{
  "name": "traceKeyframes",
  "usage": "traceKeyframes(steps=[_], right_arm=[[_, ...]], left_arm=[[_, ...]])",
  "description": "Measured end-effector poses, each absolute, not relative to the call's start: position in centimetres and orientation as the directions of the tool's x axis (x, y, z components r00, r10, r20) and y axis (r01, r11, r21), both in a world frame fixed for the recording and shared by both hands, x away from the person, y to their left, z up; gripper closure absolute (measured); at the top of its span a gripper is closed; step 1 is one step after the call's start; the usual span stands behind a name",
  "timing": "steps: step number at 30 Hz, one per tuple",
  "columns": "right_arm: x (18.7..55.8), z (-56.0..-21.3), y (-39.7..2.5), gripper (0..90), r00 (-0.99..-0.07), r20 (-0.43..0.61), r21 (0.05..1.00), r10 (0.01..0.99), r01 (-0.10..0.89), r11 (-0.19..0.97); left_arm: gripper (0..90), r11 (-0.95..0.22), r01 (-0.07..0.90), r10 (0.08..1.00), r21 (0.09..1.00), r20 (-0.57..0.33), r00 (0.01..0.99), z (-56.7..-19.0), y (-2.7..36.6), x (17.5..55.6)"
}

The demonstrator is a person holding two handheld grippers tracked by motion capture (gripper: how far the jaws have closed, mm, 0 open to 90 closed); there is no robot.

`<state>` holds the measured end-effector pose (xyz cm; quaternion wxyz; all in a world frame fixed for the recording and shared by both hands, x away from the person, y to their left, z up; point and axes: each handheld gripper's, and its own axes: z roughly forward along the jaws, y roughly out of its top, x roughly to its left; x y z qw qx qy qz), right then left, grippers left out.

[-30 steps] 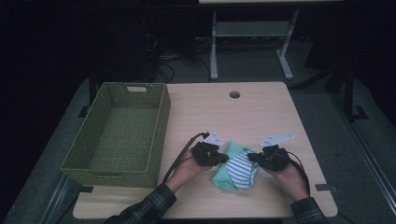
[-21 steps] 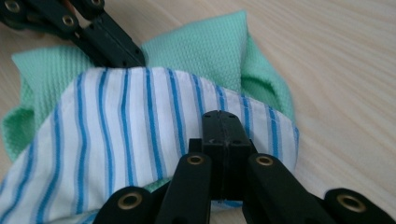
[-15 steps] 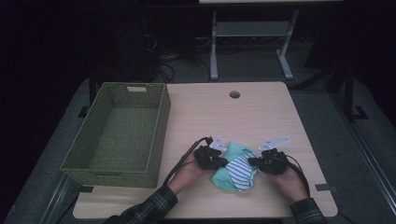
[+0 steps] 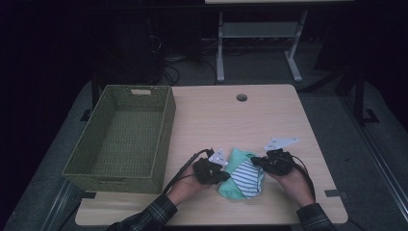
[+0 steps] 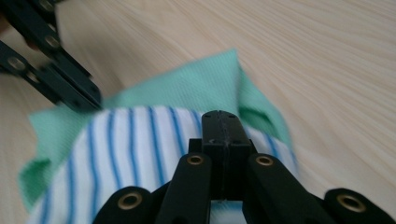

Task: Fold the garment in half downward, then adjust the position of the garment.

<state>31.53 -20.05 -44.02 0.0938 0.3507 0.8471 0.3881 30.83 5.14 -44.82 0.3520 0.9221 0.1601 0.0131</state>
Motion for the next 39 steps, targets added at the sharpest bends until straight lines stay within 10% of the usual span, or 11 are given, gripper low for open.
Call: traceKeyframes(steps=[14, 39], right_arm=[[33.8, -45.5, -14.6, 89.9, -0.802, 0.131, 0.710, 0.582, 0.486, 0.510], [36.2, -46.6, -17.2, 89.9, -0.750, 0.083, 0.668, 0.656, 0.531, 0.522]], left_arm=[[88.0, -0.725, 0.263, 0.298, 0.637, -0.054, 0.953, -45.3, 4.9, 30.7], [85.4, -0.747, 0.281, 0.283, 0.602, -0.094, 0.954, -44.9, 5.4, 27.8]])
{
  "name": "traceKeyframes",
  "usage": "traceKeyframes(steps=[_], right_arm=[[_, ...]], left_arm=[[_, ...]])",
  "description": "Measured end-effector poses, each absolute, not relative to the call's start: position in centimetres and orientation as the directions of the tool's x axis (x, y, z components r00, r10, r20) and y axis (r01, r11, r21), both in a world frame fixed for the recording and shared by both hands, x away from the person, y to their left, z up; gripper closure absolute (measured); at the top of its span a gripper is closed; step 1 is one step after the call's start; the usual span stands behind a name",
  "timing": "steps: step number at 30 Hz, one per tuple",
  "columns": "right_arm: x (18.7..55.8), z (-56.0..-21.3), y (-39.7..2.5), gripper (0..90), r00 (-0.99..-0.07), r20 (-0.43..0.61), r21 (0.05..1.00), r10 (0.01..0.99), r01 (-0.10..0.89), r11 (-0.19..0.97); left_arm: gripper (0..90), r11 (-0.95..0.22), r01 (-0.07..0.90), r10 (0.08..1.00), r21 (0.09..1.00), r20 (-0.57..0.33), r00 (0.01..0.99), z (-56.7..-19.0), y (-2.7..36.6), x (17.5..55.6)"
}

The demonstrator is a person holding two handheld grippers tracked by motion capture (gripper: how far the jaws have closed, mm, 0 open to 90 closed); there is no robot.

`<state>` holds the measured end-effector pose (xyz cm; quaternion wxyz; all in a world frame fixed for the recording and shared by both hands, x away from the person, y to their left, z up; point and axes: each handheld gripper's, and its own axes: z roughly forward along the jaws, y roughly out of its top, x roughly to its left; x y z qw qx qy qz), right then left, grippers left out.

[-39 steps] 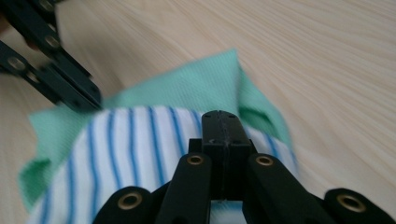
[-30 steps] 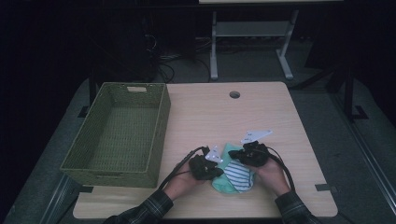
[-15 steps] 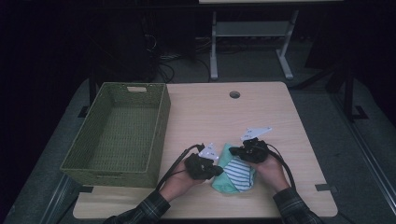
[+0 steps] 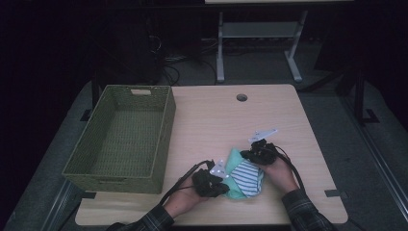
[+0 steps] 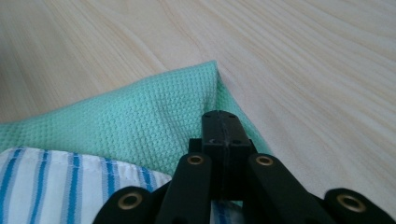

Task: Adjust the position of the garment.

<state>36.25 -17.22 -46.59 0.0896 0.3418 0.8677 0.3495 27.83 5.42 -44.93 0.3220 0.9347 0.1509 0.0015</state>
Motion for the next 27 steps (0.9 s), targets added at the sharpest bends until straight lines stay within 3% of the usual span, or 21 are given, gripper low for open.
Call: traceKeyframes(steps=[27], right_arm=[[34.2, -46.5, -21.1, 89.9, -0.702, 0.094, 0.641, 0.706, 0.585, 0.496]], left_arm=[[89.7, -0.710, 0.406, 0.468, 0.576, -0.045, 0.883, -45.4, 5.9, 36.1]])
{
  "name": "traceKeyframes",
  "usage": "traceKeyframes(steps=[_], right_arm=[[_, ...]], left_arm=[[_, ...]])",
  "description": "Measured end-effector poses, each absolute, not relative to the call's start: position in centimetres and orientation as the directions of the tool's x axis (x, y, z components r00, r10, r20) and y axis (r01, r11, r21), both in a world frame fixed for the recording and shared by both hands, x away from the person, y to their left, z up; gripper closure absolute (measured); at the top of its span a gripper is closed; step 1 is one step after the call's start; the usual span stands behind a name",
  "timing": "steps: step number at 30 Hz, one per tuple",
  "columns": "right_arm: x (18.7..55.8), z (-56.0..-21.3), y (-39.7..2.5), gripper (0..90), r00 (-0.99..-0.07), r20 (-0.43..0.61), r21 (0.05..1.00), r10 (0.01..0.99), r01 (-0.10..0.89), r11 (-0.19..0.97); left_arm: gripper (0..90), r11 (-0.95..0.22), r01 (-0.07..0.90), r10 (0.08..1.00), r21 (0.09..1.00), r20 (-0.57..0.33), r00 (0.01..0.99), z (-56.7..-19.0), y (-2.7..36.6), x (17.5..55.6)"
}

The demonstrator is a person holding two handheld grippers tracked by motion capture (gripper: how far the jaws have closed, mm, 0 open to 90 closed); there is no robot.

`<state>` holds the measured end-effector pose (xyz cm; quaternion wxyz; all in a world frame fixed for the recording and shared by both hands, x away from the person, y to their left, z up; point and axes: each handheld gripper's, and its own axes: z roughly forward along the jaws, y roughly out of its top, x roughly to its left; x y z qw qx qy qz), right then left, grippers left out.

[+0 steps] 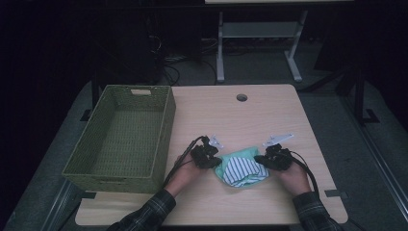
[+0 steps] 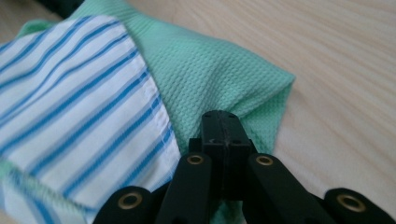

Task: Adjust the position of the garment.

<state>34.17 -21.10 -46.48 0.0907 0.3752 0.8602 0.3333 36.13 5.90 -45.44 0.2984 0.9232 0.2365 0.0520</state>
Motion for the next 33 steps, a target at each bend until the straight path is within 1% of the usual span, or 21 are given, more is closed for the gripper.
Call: traceKeyframes(steps=[9, 15, 18, 21, 26, 30, 33], right_arm=[[32.8, -46.5, -21.8, 89.9, -0.706, 0.138, 0.642, 0.695, 0.598, 0.480], [31.8, -46.4, -21.7, 89.9, -0.724, 0.131, 0.644, 0.677, 0.582, 0.497], [31.7, -45.7, -21.9, 89.9, -0.722, 0.132, 0.662, 0.679, 0.574, 0.482], [31.6, -44.9, -22.3, 89.9, -0.718, 0.124, 0.689, 0.685, 0.559, 0.461], [32.4, -44.0, -23.0, 89.9, -0.705, 0.121, 0.715, 0.699, 0.550, 0.431], [33.3, -43.5, -23.2, 89.9, -0.694, 0.116, 0.737, 0.710, 0.539, 0.407], [34.2, -43.6, -23.0, 89.9, -0.686, 0.107, 0.732, 0.719, 0.544, 0.410]], left_arm=[[89.8, -0.684, 0.422, 0.491, 0.595, -0.052, 0.869, -45.7, 5.8, 38.0], [89.3, -0.673, 0.428, 0.501, 0.603, -0.054, 0.864, -45.4, 6.1, 37.9], [83.5, -0.664, 0.426, 0.502, 0.614, -0.057, 0.863, -44.7, 6.7, 37.3], [75.9, -0.654, 0.425, 0.507, 0.626, -0.054, 0.860, -43.9, 7.6, 36.6], [60.1, -0.645, 0.429, 0.521, 0.632, -0.046, 0.852, -43.3, 8.7, 34.7], [48.4, -0.659, 0.412, 0.508, 0.629, -0.031, 0.861, -43.4, 9.3, 33.1], [40.1, -0.661, 0.418, 0.507, 0.623, -0.040, 0.861, -43.7, 9.7, 32.2]])
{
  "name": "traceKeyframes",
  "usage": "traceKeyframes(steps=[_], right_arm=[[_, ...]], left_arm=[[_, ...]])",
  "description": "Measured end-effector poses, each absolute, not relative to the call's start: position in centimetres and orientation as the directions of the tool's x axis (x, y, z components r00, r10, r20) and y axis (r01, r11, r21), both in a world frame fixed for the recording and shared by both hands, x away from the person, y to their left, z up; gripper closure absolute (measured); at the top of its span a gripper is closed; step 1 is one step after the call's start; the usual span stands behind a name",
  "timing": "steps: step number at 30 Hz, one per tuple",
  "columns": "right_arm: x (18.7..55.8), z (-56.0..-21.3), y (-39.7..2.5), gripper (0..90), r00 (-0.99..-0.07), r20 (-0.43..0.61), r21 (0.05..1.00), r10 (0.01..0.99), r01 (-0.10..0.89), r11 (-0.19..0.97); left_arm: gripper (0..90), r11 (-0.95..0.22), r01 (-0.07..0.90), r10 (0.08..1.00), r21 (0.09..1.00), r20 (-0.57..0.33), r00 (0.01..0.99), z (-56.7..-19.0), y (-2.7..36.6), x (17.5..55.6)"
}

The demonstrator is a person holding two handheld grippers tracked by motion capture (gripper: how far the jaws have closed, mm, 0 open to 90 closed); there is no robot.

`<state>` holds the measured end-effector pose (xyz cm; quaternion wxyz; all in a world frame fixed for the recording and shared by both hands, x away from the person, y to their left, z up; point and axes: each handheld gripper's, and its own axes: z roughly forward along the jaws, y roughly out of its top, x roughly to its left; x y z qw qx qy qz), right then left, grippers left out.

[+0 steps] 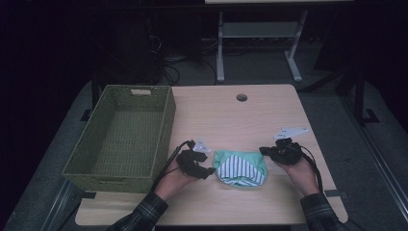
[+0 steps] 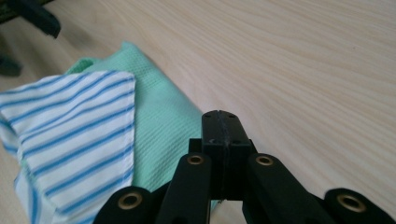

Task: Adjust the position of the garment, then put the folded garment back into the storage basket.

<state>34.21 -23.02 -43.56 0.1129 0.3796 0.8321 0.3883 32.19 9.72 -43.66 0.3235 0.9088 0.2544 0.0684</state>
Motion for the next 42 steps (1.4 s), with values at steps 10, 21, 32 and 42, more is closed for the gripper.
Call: traceKeyframes(steps=[10, 21, 32, 42], right_arm=[[36.5, -45.5, -22.9, 89.9, -0.668, 0.104, 0.695, 0.737, 0.578, 0.427], [35.4, -45.9, -23.4, 89.8, -0.686, 0.124, 0.672, 0.718, 0.590, 0.448], [32.2, -45.9, -23.4, 89.8, -0.720, 0.130, 0.654, 0.682, 0.579, 0.486], [34.1, -44.8, -23.8, 89.9, -0.690, 0.103, 0.705, 0.716, 0.558, 0.437]], left_arm=[[19.4, -0.684, 0.419, 0.494, 0.598, -0.044, 0.868, -44.7, 10.3, 31.1], [15.9, -0.700, 0.414, 0.486, 0.582, -0.038, 0.873, -45.1, 9.9, 31.0], [15.9, -0.697, 0.402, 0.480, 0.593, -0.031, 0.877, -44.6, 9.9, 30.9], [15.9, -0.701, 0.396, 0.471, 0.593, -0.031, 0.881, -44.6, 9.7, 30.7]])
